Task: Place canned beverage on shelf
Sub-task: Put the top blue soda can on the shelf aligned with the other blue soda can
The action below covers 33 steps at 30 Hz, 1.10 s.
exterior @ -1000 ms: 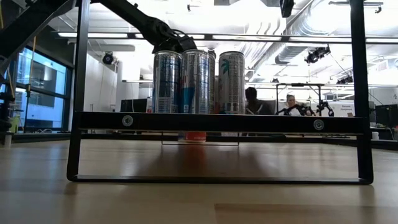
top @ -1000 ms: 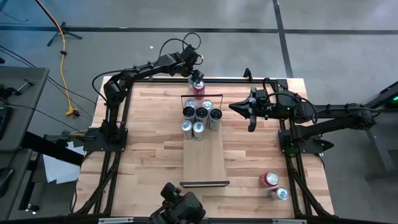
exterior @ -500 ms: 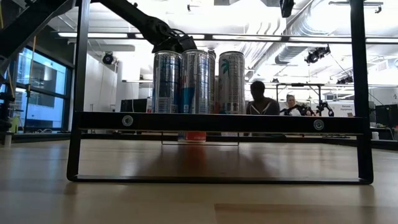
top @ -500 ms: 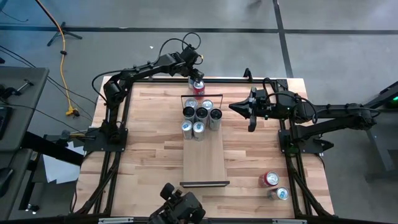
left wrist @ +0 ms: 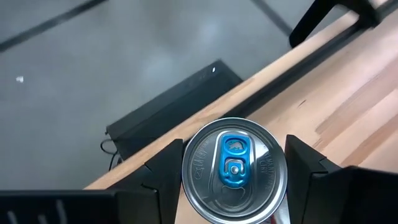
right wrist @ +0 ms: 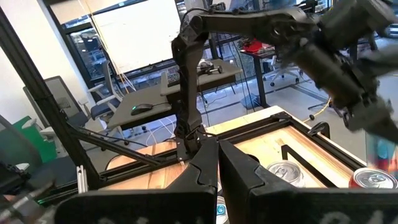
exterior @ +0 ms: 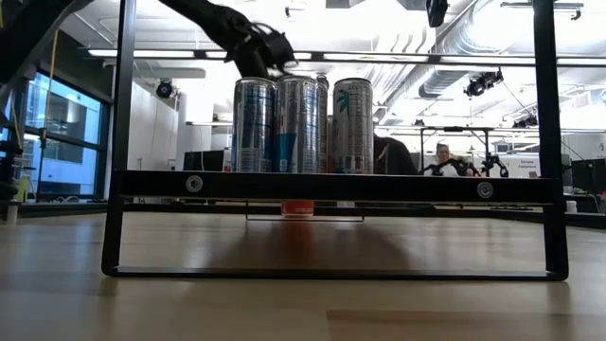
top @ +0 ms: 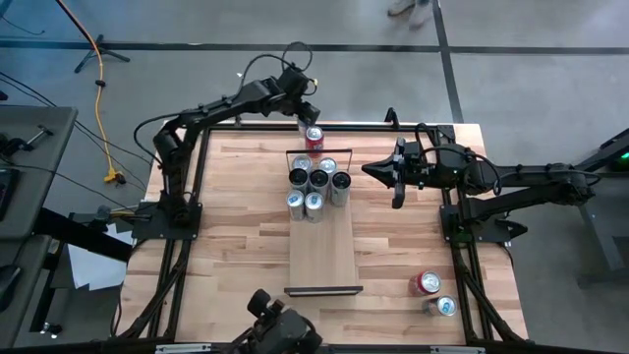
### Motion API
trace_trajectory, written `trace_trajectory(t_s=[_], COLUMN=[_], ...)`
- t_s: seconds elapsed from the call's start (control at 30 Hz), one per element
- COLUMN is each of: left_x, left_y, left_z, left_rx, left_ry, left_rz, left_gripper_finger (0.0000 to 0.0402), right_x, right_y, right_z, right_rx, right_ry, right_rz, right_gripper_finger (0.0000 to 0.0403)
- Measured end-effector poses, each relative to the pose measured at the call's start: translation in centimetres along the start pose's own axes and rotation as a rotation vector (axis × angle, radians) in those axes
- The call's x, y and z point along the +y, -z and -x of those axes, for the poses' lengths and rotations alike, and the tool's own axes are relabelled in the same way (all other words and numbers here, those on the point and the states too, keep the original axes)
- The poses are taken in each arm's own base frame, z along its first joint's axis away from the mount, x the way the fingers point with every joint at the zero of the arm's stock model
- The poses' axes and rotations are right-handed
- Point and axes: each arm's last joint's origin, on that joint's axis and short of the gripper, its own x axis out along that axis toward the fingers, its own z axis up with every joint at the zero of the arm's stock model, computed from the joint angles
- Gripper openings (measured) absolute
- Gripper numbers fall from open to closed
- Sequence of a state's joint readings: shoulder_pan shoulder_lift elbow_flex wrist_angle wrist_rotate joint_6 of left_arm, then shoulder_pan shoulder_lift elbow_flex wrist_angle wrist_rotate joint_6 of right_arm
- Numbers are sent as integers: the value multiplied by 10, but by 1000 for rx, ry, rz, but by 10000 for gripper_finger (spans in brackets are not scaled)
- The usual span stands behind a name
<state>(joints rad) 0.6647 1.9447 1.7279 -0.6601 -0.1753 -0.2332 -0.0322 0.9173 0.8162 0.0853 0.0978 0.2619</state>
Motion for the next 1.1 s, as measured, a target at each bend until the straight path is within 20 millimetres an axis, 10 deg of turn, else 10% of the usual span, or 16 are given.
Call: trace_trajectory(t_s=[0.57,1.1], left_x=[17,-19], left_y=[-20,50], left_z=[177,322], left_rx=[-386,-495], left_ry=[128,577], left_rz=[22,-281], left_gripper_finger=[159,159], right_x=[0,0], right_y=[0,0], right_z=[0,0], right_rx=[0,0], right_ry=[0,0], right_rz=[0,0], right_gripper_finger=[0,0])
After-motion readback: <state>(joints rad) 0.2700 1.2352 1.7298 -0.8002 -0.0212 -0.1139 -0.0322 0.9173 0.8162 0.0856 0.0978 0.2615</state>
